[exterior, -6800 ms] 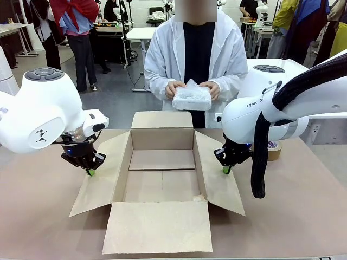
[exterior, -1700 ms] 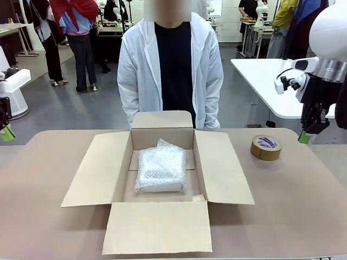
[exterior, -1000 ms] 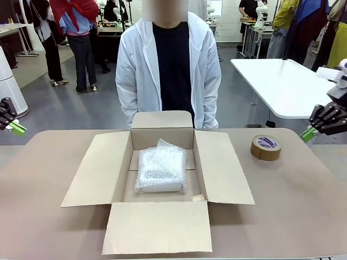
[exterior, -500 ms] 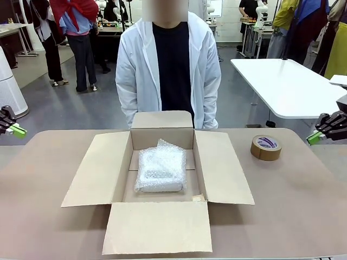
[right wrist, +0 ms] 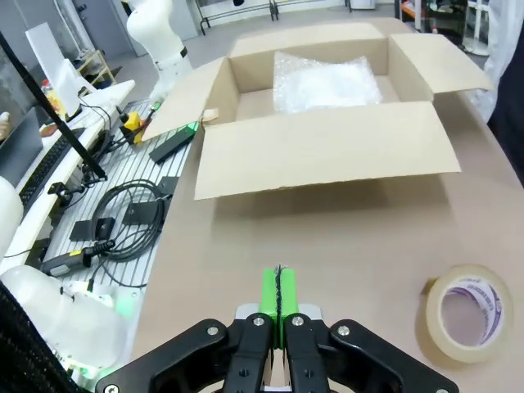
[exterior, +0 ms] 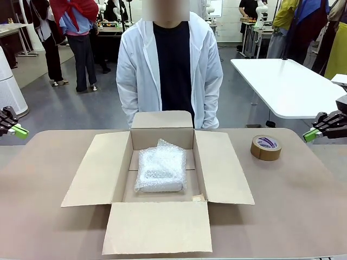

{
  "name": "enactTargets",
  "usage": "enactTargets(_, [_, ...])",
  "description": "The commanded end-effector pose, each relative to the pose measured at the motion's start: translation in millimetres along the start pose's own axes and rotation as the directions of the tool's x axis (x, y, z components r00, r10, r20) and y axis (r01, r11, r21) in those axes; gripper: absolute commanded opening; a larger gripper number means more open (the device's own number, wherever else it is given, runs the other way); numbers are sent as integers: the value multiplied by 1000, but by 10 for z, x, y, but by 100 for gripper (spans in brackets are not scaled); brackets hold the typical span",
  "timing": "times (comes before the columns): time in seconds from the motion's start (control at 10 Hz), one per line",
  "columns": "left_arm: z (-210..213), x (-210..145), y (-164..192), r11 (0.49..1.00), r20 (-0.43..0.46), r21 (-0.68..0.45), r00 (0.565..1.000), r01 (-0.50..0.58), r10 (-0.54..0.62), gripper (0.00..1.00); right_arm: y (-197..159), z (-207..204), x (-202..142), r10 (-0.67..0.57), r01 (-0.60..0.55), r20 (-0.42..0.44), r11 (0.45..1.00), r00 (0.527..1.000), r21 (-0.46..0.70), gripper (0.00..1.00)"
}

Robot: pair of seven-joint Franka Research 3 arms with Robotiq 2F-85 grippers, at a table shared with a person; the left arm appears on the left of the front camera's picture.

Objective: Wrap the clocks to prevent damage.
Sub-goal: Once the human has placed the objects inside and stepped back, release both hands from the side flaps of the Package Box.

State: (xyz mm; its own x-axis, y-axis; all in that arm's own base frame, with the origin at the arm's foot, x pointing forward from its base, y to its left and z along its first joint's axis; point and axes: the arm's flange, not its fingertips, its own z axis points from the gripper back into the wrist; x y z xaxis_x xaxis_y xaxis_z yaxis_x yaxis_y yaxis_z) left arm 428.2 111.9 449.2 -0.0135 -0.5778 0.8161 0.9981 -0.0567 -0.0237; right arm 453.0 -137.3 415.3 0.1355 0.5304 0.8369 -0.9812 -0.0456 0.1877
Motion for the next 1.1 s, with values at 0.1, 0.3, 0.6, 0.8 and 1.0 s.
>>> enactTargets(0.1, [0,0,0,1000,0,0,1000,0,0,1,0,0,0,0,0,0,1000,1000,0,1])
enactTargets(0.3, [0,0,0,1000,0,0,1000,0,0,1,0,0,0,0,0,0,1000,1000,0,1])
enactTargets(0.6, [0,0,0,1000,0,0,1000,0,0,1,0,0,0,0,0,0,1000,1000,0,1])
enactTargets(0.8, [0,0,0,1000,0,0,1000,0,0,1,0,0,0,0,0,0,1000,1000,0,1])
enactTargets(1.0, [0,0,0,1000,0,0,1000,0,0,1,0,0,0,0,0,0,1000,1000,0,1])
